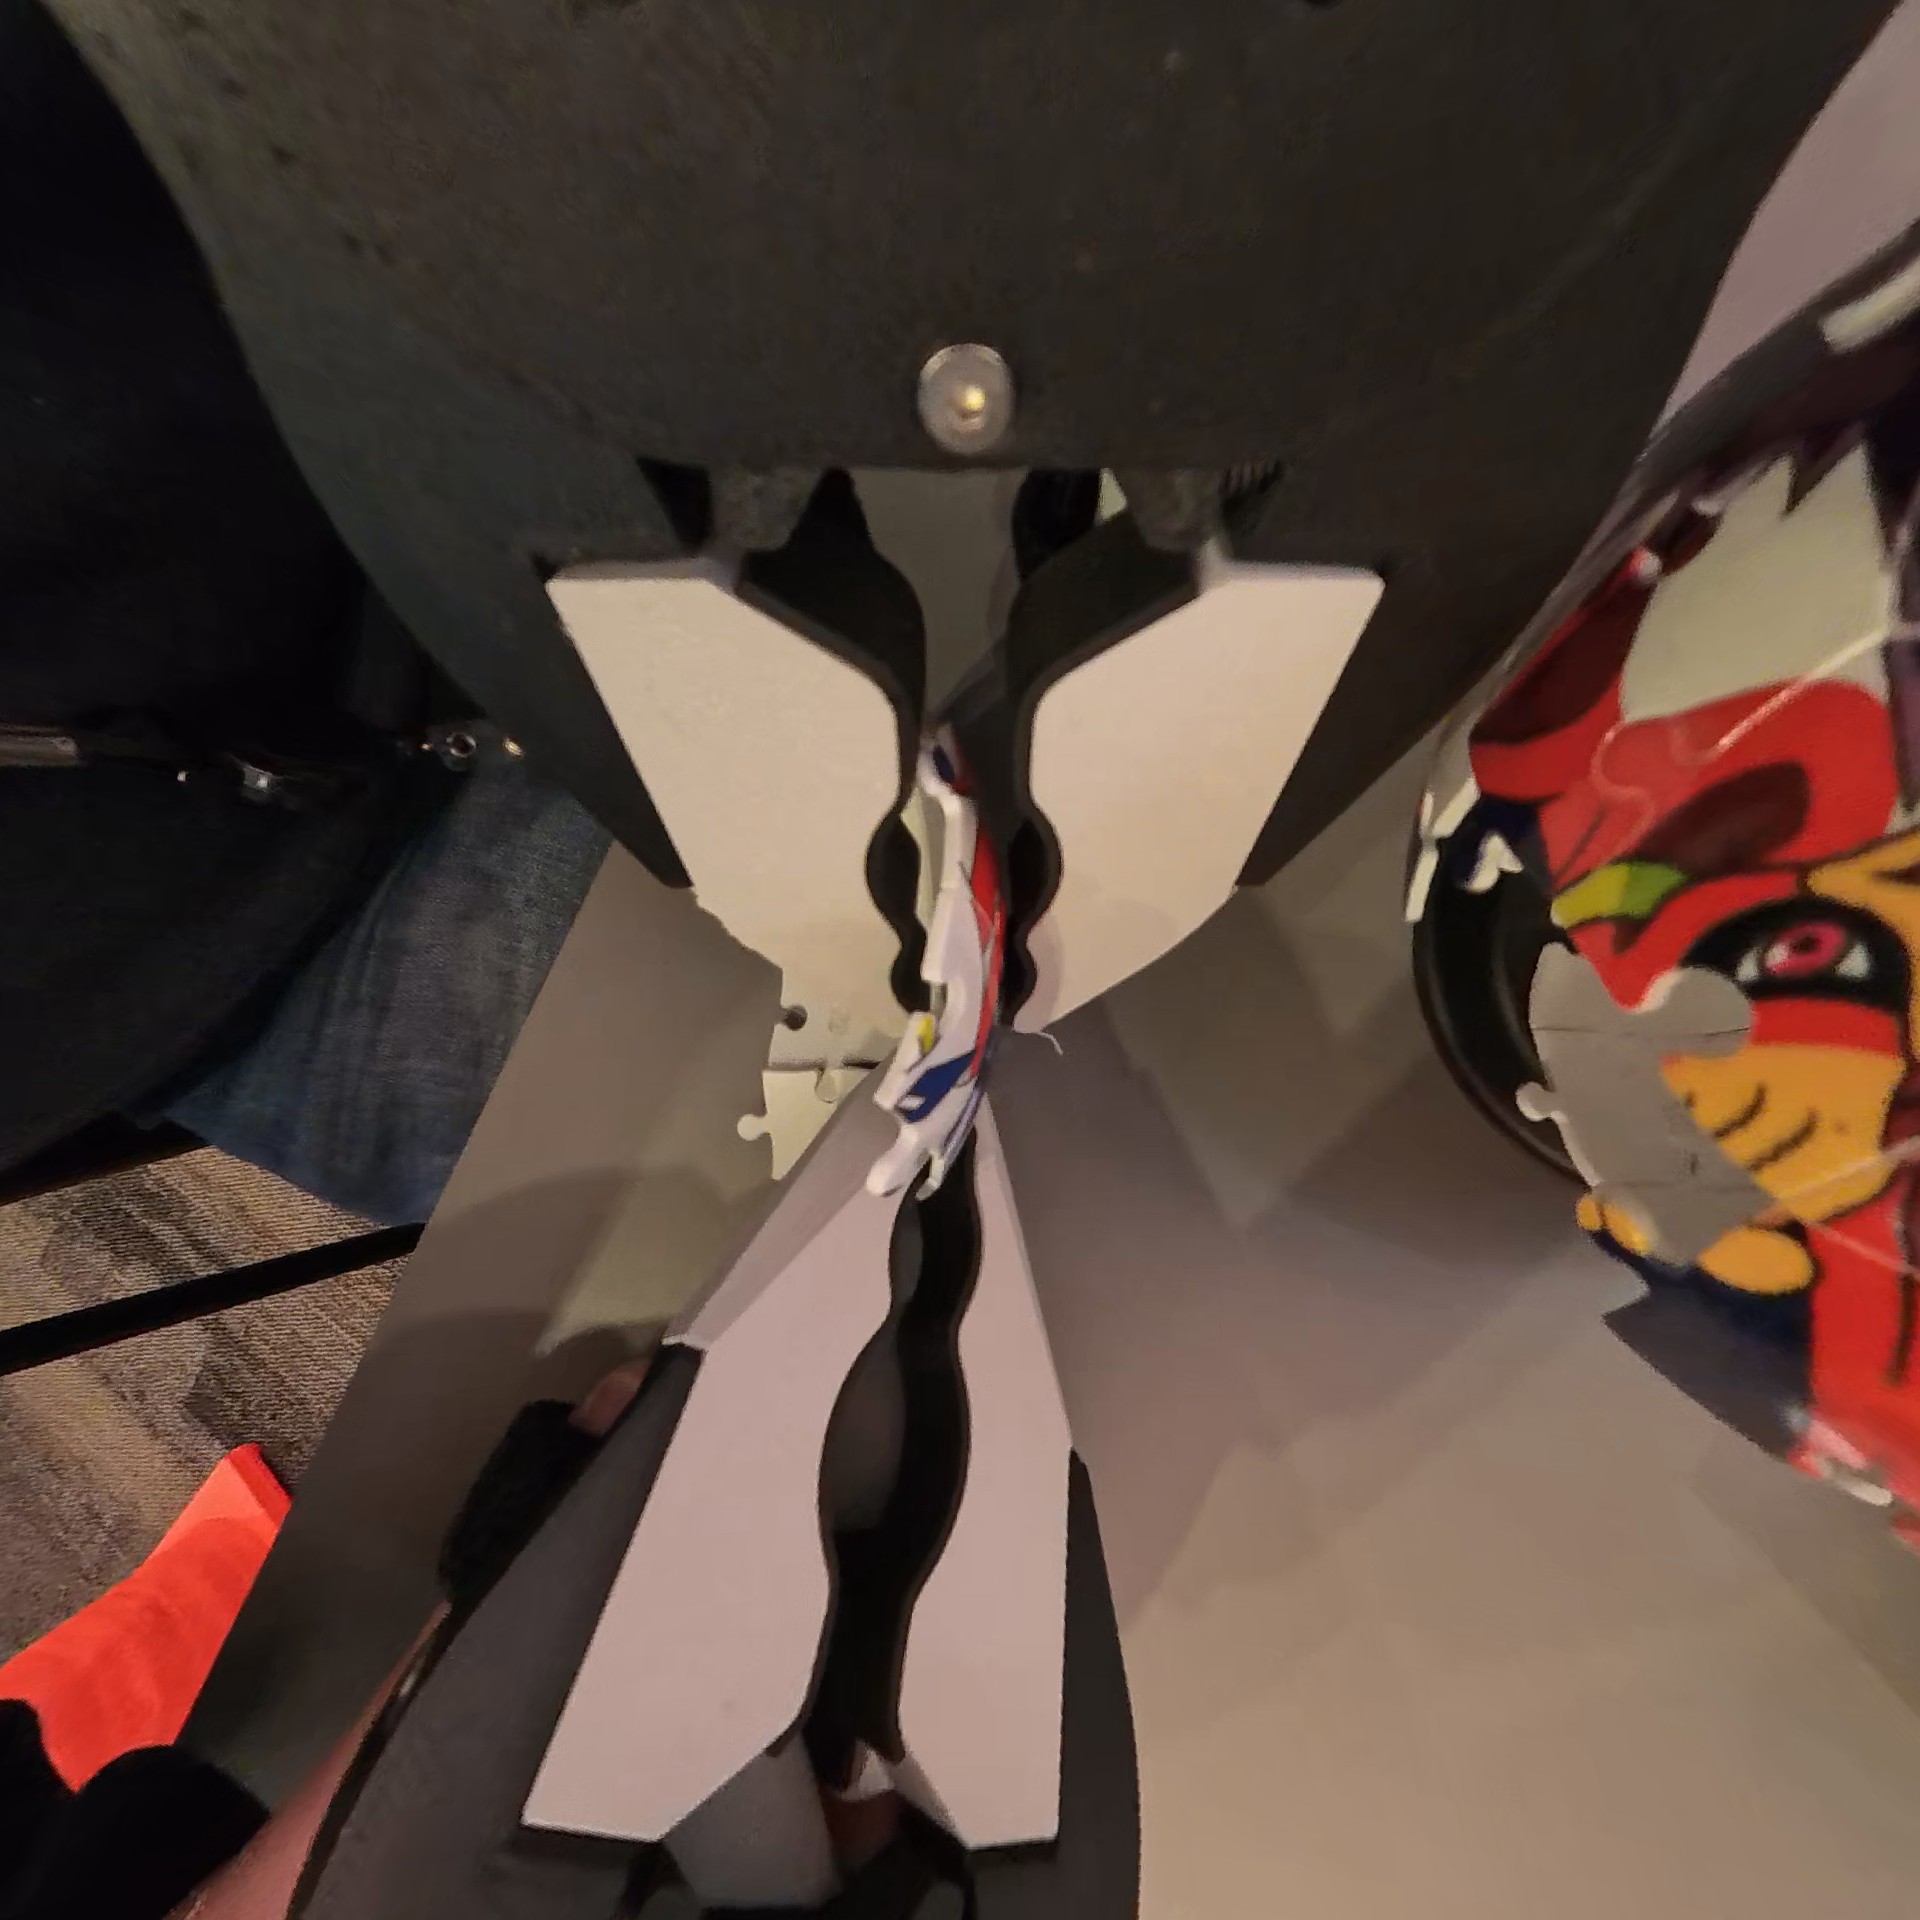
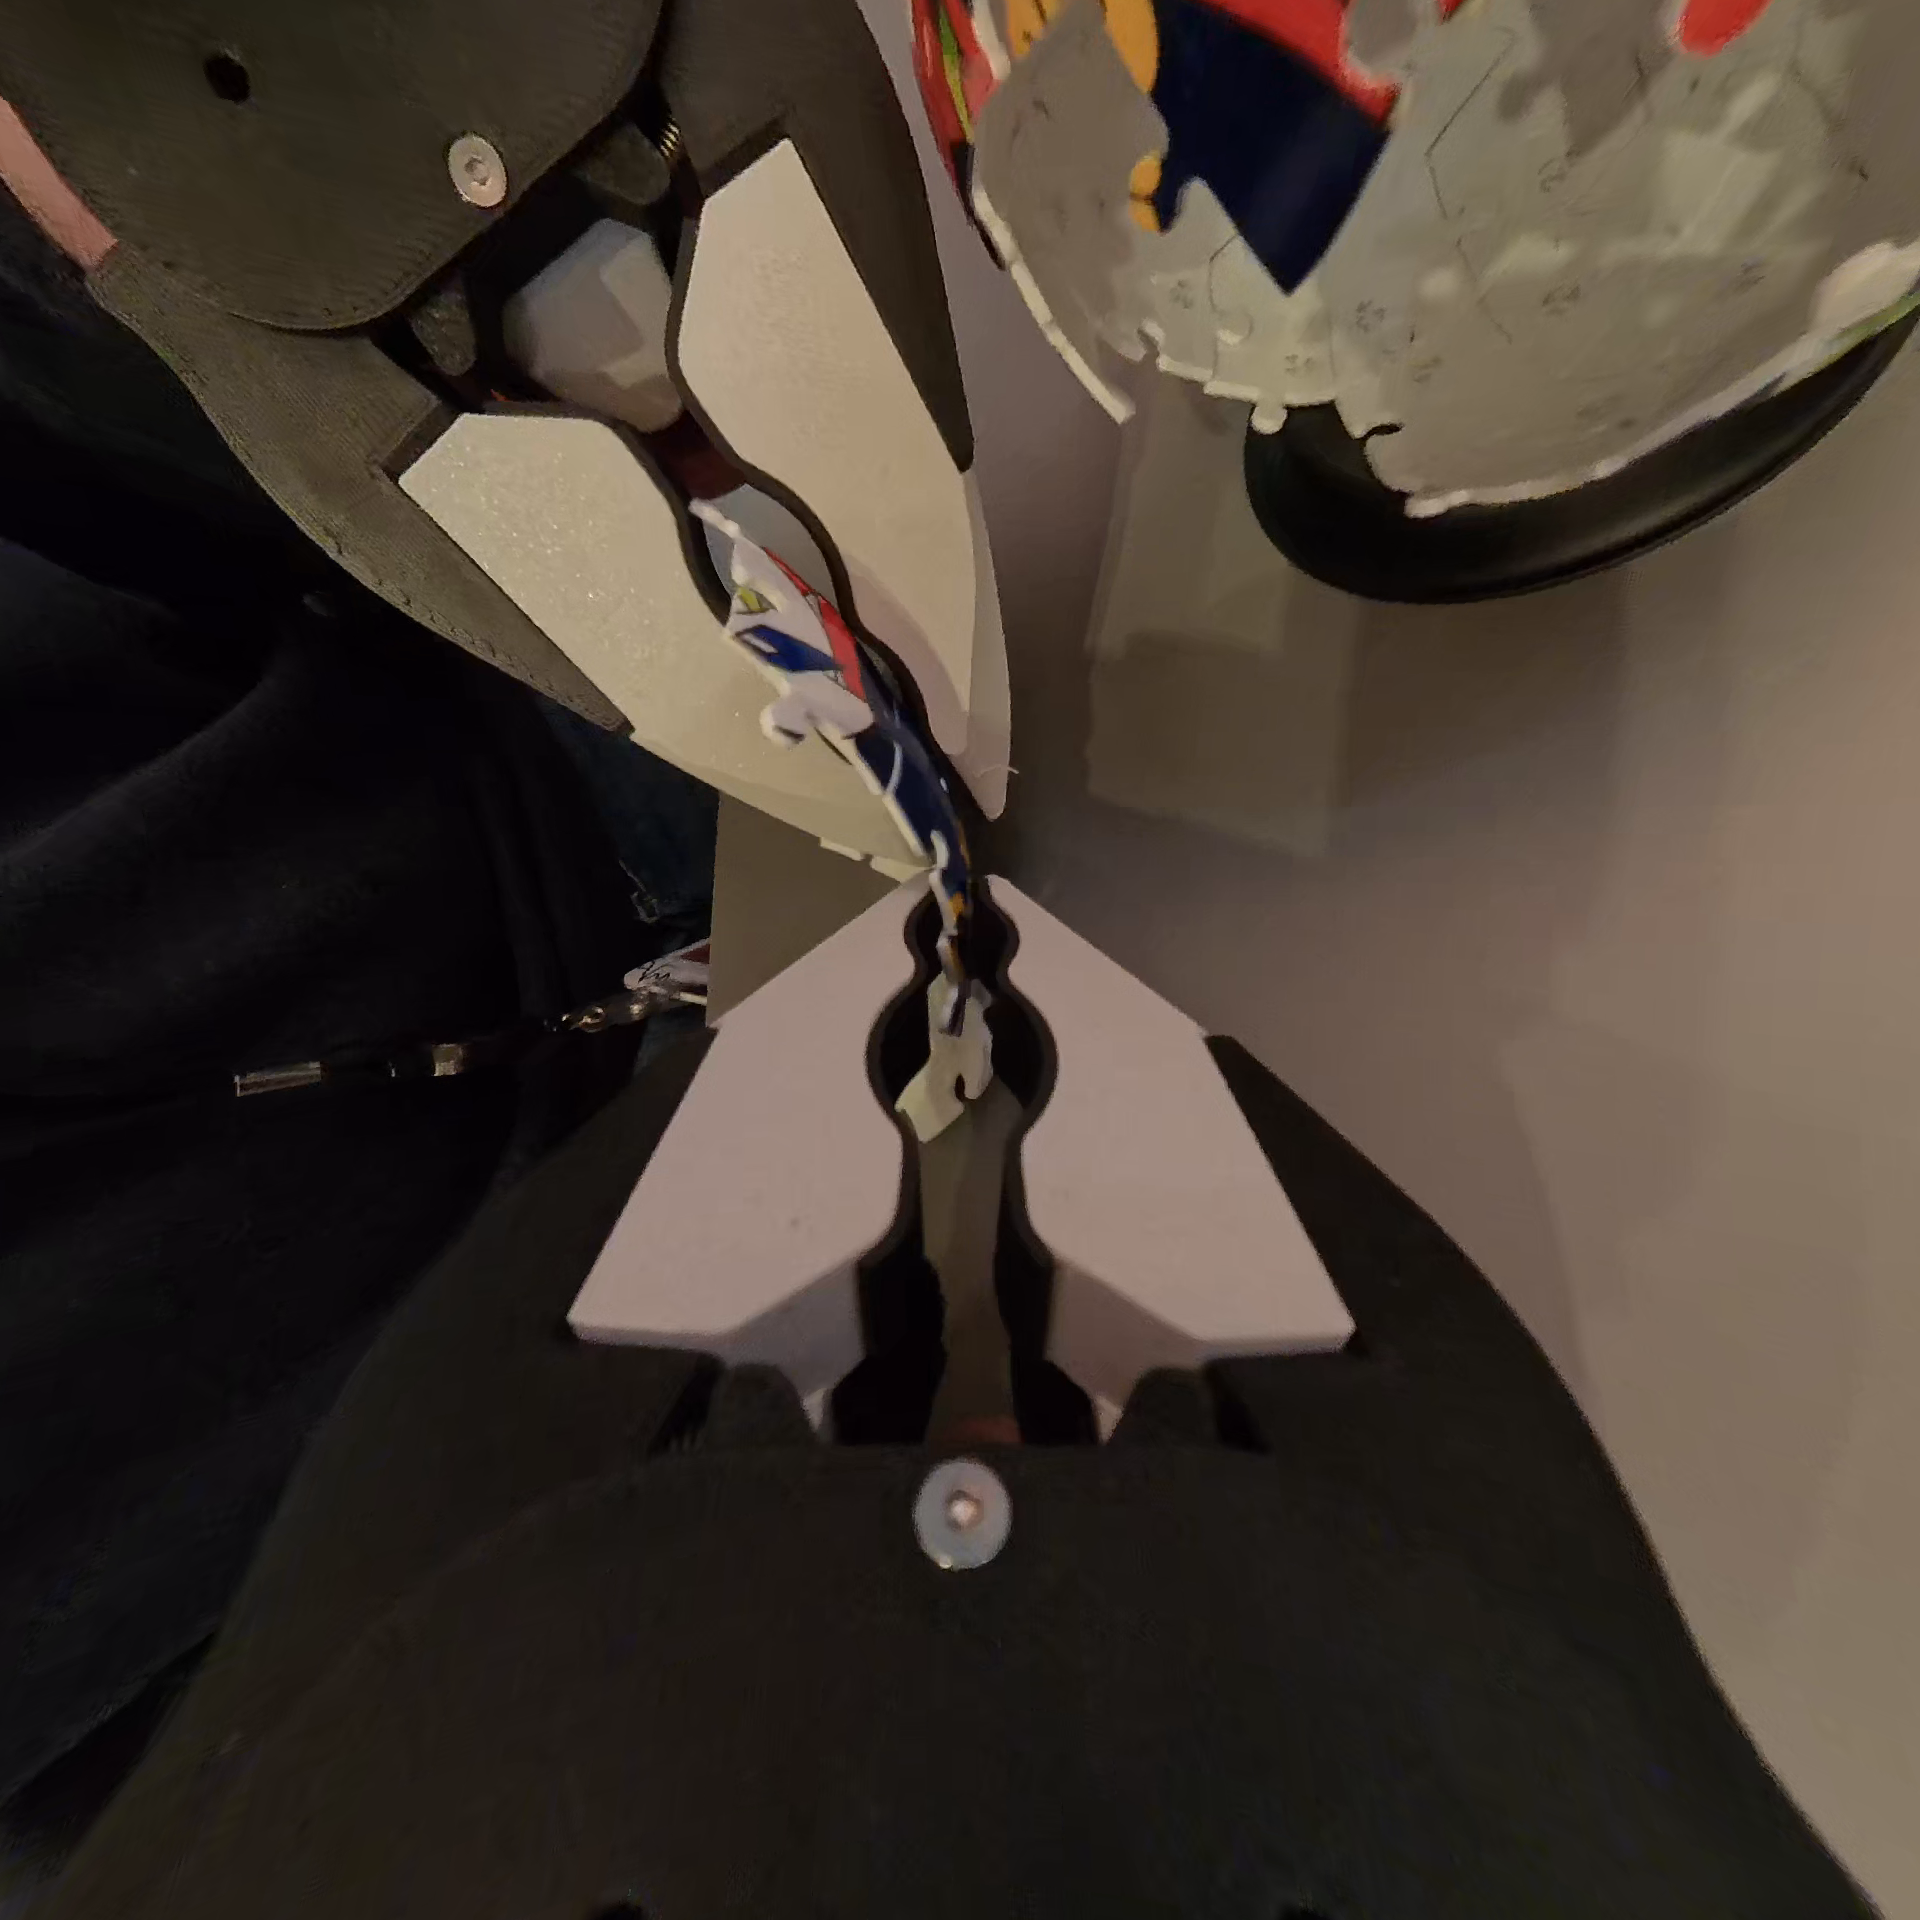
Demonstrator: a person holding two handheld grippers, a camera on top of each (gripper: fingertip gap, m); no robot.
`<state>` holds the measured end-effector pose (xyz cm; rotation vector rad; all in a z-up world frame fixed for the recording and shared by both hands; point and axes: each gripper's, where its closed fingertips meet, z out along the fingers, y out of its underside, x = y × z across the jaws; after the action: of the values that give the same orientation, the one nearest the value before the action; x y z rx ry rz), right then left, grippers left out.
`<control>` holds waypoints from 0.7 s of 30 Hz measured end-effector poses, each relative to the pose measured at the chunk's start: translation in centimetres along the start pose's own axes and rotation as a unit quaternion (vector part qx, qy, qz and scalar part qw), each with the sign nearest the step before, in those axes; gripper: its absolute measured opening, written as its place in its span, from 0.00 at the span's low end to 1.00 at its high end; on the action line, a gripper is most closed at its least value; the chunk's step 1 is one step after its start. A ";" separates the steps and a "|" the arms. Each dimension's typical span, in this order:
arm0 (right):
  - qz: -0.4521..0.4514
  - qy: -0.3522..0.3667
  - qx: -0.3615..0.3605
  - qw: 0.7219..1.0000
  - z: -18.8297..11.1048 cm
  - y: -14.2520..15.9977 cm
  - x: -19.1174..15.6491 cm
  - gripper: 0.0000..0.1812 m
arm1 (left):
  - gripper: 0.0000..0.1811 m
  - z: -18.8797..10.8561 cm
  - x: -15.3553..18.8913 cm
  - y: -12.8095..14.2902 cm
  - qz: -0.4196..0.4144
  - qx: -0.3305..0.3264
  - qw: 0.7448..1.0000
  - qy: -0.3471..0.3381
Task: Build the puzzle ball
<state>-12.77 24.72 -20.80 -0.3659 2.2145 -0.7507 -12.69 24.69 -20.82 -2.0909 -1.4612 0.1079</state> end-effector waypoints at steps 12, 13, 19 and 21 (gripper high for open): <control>0.008 0.025 0.038 0.999 -0.4 -0.6 0.0 0.01 | 0.04 -0.4 -0.5 -0.2 -0.011 0.015 1.000 -0.014; 0.011 0.025 0.036 0.999 -0.4 -0.5 0.0 0.01 | 0.04 -0.4 -0.5 -0.2 -0.013 0.018 1.000 -0.015; 0.027 0.026 0.037 0.999 -0.4 -0.5 0.2 0.00 | 0.04 -0.3 -0.5 -0.2 -0.006 0.016 0.999 -0.027; 0.035 0.022 0.035 0.999 -0.4 -0.4 0.2 0.01 | 0.04 -0.4 -0.7 -0.3 -0.005 0.018 0.999 -0.036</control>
<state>-13.19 24.45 -20.47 -0.2387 2.2245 -0.8023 -13.10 23.98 -20.56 -2.0686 -1.5006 0.2061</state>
